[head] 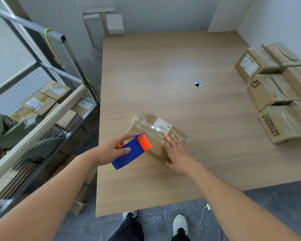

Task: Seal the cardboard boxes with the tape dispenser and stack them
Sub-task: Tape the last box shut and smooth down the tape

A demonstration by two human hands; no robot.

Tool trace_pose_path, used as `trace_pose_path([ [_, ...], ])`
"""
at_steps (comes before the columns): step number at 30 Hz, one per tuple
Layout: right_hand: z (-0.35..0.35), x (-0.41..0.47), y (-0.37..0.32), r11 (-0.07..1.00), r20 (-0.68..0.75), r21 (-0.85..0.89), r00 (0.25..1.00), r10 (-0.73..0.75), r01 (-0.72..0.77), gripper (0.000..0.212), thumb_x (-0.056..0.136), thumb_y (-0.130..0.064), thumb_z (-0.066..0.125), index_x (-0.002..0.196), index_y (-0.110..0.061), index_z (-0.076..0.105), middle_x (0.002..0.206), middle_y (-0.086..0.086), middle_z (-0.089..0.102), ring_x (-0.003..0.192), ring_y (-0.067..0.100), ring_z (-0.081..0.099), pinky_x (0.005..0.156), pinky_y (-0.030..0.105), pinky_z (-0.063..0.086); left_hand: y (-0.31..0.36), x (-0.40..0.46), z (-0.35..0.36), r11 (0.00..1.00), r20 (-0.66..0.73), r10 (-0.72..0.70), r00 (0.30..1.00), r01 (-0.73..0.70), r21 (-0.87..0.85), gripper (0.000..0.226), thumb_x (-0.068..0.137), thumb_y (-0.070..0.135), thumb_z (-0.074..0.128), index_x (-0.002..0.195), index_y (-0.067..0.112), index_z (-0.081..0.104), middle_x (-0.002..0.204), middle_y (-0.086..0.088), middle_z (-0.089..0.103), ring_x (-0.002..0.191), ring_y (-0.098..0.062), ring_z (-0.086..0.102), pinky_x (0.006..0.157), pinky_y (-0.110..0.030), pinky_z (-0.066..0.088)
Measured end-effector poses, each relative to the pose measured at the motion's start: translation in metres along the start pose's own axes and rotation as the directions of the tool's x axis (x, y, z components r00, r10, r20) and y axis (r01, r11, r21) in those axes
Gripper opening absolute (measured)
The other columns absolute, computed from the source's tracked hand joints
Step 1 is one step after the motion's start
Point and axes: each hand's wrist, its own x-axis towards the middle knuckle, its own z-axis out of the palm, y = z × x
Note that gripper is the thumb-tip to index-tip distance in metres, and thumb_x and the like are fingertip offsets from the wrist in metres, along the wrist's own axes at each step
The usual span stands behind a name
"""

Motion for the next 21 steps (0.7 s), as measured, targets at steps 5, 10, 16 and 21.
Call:
trace_pose_path([
  [5,-0.023,-0.006,0.029,0.993,-0.033,-0.113,0.999,-0.028,0.024,0.093,0.08,0.008,0.066,0.156,-0.021,0.021,0.169,-0.013,0.006,0.156,0.021,0.008,0.119,0.034,0.026,0.002,-0.009,-0.011,0.998,-0.013,0.022,1.0,-0.022,-0.06,0.052,0.093,0.043,0.058,0.14,0.06,0.045,0.116,-0.004,0.069,0.106,-0.032,0.066,0.099,-0.051,0.053],
  [10,-0.017,0.007,-0.006,0.971,-0.356,0.075,0.903,0.239,-0.228,0.055,0.086,-0.01,0.061,0.139,-0.019,0.049,0.159,0.006,0.032,0.133,0.032,0.044,0.105,0.043,0.043,-0.004,-0.016,-0.022,0.998,-0.03,0.018,0.999,-0.019,-0.054,0.048,0.098,0.038,0.06,0.138,0.06,0.047,0.115,-0.006,0.066,0.102,-0.031,0.067,0.092,-0.046,0.056],
  [16,0.004,0.027,-0.087,0.885,-0.035,0.197,0.899,0.436,-0.421,0.11,0.075,-0.091,0.046,0.16,-0.037,0.001,0.166,0.015,0.0,0.15,0.043,0.007,0.121,0.053,0.011,-0.004,-0.013,-0.031,1.0,-0.054,0.008,0.999,-0.009,-0.012,0.05,0.104,0.025,0.057,0.138,0.06,0.047,0.115,-0.004,0.066,0.098,-0.029,0.067,0.091,-0.045,0.055],
  [21,-0.002,0.031,-0.056,0.989,0.08,0.121,0.994,0.074,-0.084,0.108,0.084,-0.063,0.065,0.159,-0.043,-0.011,0.163,0.004,-0.036,0.148,0.035,-0.034,0.123,0.051,-0.013,-0.006,-0.01,-0.043,0.999,0.006,0.007,1.0,-0.007,0.038,0.052,0.102,0.022,0.061,0.138,0.059,0.05,0.115,-0.003,0.066,0.103,-0.033,0.063,0.096,-0.052,0.051],
])
